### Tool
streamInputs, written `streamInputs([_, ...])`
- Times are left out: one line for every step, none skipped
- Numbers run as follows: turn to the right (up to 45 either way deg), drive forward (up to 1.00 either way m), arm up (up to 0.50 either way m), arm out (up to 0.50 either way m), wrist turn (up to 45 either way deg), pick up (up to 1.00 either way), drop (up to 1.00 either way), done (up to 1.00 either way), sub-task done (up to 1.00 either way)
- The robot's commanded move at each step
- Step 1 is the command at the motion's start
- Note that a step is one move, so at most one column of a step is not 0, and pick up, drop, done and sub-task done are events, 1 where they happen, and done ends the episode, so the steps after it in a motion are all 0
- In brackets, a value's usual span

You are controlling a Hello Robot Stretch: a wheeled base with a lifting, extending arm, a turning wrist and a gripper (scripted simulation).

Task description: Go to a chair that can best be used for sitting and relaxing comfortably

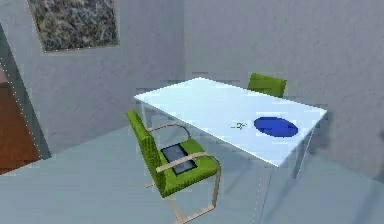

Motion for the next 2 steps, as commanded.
streamInputs([0.0,0.15,0.0,0.0,0.0,0.0,0.0,0.0,0.0])
streamInputs([0.0,0.0,0.0,0.0,0.0,0.0,0.0,1.0,0.0])
